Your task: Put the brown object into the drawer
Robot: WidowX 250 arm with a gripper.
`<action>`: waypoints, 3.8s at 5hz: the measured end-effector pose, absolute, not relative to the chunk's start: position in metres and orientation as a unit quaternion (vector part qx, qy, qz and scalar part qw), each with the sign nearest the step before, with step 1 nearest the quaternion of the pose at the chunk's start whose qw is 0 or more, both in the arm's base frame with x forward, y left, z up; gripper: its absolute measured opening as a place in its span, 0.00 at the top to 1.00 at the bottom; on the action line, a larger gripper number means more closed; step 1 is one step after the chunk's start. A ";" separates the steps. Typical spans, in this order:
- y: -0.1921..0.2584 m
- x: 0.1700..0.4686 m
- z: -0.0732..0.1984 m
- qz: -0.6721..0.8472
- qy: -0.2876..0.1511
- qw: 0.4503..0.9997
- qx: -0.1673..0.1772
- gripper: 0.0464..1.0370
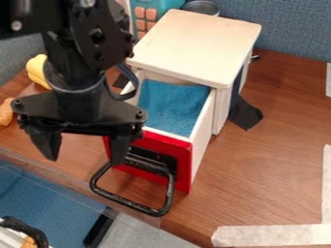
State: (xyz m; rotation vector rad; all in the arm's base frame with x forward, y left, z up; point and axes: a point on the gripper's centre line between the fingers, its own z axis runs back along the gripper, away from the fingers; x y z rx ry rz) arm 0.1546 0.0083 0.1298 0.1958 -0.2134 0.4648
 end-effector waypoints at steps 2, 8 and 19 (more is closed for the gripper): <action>0.035 0.196 0.118 0.308 -0.082 0.944 0.086 0.04; 0.182 0.323 0.080 0.619 -0.112 0.777 0.026 0.04; 0.269 0.247 0.047 0.943 0.040 0.318 0.087 0.04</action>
